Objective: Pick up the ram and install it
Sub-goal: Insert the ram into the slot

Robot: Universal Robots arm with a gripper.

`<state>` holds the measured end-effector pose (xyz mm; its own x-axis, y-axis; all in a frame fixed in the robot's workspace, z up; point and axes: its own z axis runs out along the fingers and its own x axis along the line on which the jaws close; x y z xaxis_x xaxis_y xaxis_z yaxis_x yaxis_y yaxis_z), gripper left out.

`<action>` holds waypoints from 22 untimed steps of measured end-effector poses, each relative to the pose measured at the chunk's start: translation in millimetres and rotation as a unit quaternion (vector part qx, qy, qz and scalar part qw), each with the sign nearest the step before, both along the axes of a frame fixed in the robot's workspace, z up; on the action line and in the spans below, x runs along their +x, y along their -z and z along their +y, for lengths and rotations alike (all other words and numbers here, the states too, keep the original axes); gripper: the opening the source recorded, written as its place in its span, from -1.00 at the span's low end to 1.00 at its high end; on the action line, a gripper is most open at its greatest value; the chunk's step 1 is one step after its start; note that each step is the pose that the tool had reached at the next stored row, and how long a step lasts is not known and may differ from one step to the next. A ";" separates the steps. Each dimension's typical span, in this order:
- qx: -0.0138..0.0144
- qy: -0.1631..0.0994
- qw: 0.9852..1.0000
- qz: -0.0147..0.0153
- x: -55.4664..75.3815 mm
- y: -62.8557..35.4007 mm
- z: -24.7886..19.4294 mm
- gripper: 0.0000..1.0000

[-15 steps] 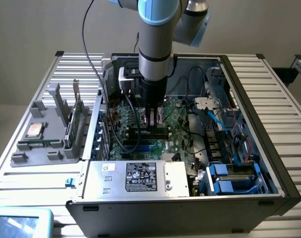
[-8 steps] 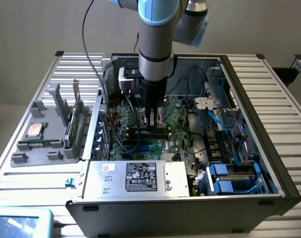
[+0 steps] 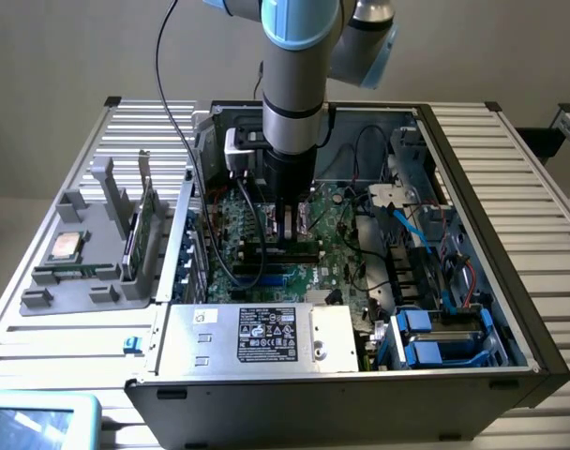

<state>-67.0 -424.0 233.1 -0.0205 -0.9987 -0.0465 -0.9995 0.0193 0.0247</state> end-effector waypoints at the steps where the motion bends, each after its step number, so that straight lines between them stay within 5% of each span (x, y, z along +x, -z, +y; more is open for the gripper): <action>1: 0.000 0.000 1.000 0.000 0.0 0.0 0.0 -0.79; 22: 0.000 0.000 1.000 0.000 -0.1 3.7 0.0 -0.79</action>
